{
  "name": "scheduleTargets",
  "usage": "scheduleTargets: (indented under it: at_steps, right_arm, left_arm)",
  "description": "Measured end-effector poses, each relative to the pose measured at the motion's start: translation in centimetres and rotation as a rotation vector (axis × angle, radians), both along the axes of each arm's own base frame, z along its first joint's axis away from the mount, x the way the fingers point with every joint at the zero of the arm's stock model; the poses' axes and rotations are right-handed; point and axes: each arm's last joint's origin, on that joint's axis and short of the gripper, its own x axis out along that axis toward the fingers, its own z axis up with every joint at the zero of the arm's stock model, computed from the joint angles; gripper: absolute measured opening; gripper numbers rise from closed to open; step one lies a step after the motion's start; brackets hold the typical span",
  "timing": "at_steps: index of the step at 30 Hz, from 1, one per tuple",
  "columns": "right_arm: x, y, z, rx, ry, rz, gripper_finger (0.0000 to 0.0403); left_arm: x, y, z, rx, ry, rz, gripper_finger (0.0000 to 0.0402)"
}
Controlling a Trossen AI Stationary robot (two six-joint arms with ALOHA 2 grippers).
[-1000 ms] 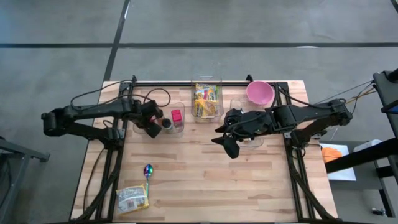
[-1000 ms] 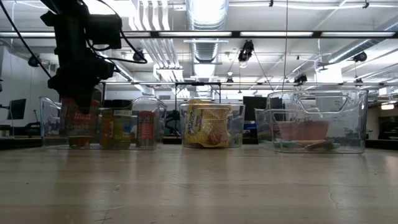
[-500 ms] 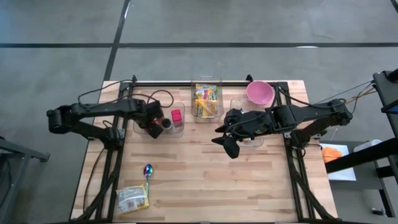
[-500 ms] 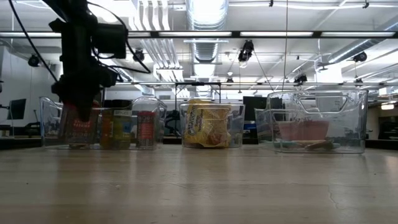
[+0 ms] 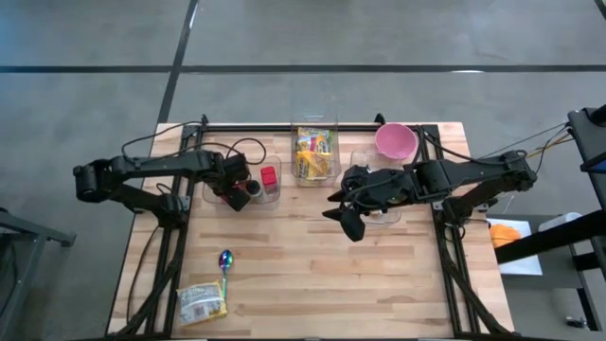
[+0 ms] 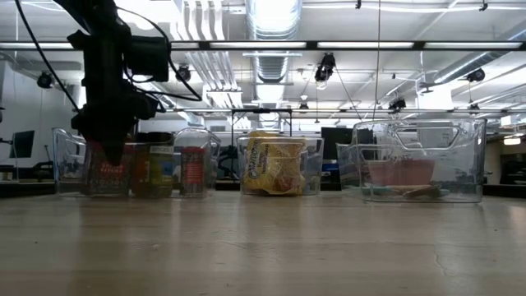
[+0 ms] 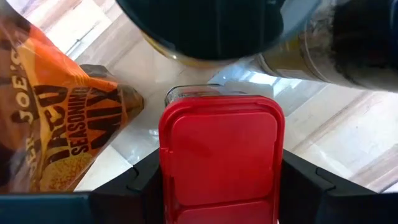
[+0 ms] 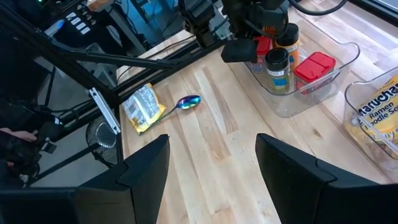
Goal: Pick & Place Food Item
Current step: Put the red seasoning can into the left transparent bin
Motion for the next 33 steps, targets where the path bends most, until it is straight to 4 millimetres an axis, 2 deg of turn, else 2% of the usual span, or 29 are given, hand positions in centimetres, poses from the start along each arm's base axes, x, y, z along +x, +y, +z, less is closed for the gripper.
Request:
scheduleTargets:
  at_steps: [13, 19, 28, 33]
  right_arm:
    - [-0.01, 0.00, -0.01, -0.003, 0.001, 0.001, 0.0234]
    - [-0.01, 0.00, -0.01, -0.002, 0.001, 0.001, 0.0234]
    - [0.01, 0.00, 0.02, 0.001, -0.003, 0.000, 0.0234]
    - [0.02, 0.00, 0.03, 0.002, -0.003, -0.001, 0.0234]
  left_arm:
    - [-0.03, -0.07, -0.07, -0.020, 0.000, 0.000, 0.0216]
    - [-0.17, -0.29, -0.39, -0.073, 0.009, -0.023, 0.0247]
    - [-0.06, -0.25, -0.30, -0.070, -0.003, -0.023, 0.0218]
    - [-0.05, -0.23, -0.27, -0.066, -0.003, -0.021, 0.0251]
